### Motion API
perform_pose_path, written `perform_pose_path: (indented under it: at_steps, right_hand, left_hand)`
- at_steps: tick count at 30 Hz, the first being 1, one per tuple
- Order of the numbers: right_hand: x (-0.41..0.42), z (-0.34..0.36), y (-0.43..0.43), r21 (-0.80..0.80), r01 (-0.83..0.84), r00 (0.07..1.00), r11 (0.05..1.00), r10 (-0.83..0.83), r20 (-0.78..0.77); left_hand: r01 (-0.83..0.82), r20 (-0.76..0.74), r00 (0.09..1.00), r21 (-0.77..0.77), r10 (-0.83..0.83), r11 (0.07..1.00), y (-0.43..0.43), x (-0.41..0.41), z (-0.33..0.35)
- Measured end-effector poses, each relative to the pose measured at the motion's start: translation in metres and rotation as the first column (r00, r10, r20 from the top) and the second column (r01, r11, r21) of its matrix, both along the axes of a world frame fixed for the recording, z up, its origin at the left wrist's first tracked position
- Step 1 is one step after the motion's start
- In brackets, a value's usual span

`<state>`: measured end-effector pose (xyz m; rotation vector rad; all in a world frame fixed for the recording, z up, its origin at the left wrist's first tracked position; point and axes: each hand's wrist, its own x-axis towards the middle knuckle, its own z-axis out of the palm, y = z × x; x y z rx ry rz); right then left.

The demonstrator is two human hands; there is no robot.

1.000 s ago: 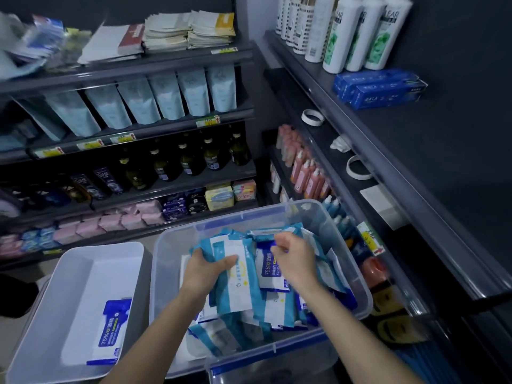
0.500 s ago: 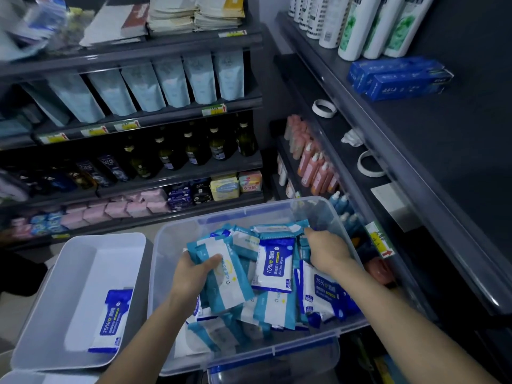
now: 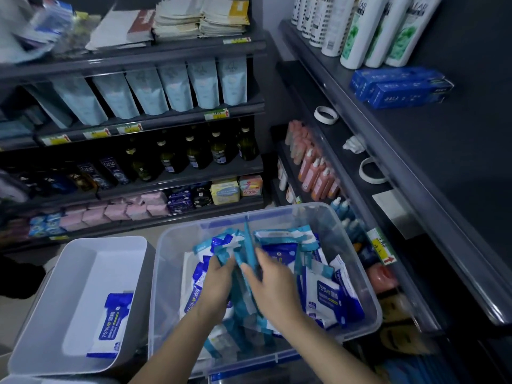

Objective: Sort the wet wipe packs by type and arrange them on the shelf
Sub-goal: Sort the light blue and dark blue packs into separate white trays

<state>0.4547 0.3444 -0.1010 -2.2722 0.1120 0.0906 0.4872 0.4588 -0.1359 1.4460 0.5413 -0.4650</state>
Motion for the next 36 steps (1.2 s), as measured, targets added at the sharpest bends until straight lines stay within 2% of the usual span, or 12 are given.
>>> perform_pose_path:
  at_steps: [4,6,8,10,11,13,15,19,23,25,28,36]
  right_hand:
    - [-0.002,-0.009,0.008,-0.136,-0.327,0.945,0.935,0.322,-0.055]
    - [-0.002,-0.006,0.006,-0.145,-0.497,0.866,0.856,0.478,-0.143]
    - [0.003,-0.003,0.0,0.017,-0.545,0.832,0.838,0.543,-0.113]
    - [0.016,-0.003,-0.013,0.167,-0.42,0.887,0.892,0.443,-0.133]
    - [0.028,-0.007,-0.022,0.128,-0.323,0.928,0.938,0.34,-0.153]
    - [0.055,-0.02,-0.043,-0.186,-0.21,0.968,0.96,0.176,-0.181]
    - [0.078,-0.036,-0.057,-0.434,-0.255,0.955,0.864,0.154,-0.255]
    - [0.102,-0.061,-0.064,-0.53,-0.348,0.918,0.773,0.169,-0.358]
    - [0.102,-0.056,-0.045,-0.678,-0.346,0.935,0.648,0.3,-0.19]
    - [0.096,-0.058,-0.024,-0.625,-0.365,0.921,0.69,0.365,-0.136]
    - [0.088,-0.065,0.002,-0.42,-0.533,0.843,0.734,0.422,-0.333]
    - [0.098,-0.063,-0.008,-0.531,-0.445,0.892,0.721,0.309,-0.329]
  left_hand:
    - [-0.046,-0.083,0.996,-0.324,0.02,0.945,0.019,-0.008,0.007]
    - [-0.043,-0.049,0.998,-0.345,0.027,0.938,0.022,-0.008,0.01]
    - [-0.096,-0.016,0.995,-0.28,0.095,0.955,0.027,-0.006,0.009]
    - [-0.177,-0.022,0.984,-0.191,0.176,0.965,0.033,-0.003,0.01]
    - [-0.204,-0.026,0.979,-0.166,0.202,0.965,0.038,-0.001,0.011]
    - [-0.24,-0.012,0.971,-0.132,0.24,0.962,0.046,0.003,0.017]
    - [-0.247,0.029,0.968,-0.083,0.25,0.966,0.055,0.006,0.018]
    - [-0.247,0.106,0.963,-0.019,0.247,0.969,0.068,0.003,0.018]
    - [-0.22,0.15,0.966,0.054,0.21,0.974,0.078,-0.006,0.017]
    - [-0.218,0.148,0.968,0.083,0.204,0.972,0.08,-0.01,0.014]
    - [-0.232,0.115,0.968,0.073,0.223,0.97,0.085,-0.014,0.009]
    - [-0.186,0.066,0.981,0.052,0.182,0.981,0.095,-0.019,0.001]
